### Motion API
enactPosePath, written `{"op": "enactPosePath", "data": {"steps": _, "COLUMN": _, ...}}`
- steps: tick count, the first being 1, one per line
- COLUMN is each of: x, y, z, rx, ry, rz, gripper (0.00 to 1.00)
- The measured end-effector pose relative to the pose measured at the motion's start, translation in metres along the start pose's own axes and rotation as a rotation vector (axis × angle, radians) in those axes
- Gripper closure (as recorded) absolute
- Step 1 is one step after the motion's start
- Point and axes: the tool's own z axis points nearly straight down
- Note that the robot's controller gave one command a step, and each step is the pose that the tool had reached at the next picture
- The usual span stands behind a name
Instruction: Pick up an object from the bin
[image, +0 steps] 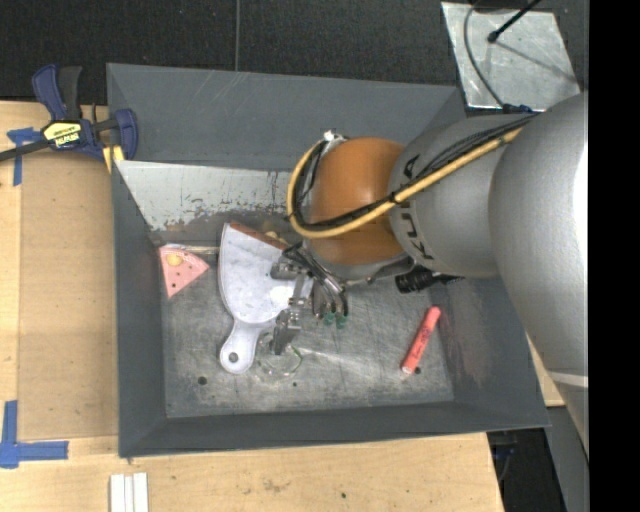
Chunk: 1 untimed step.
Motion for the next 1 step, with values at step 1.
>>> {"op": "enactPosePath", "data": {"steps": 1, "x": 0.0142, "y": 0.0004, "z": 0.0103, "rx": -0.003, "ry": -0.018, "rz": 0.120, "gripper": 0.00}}
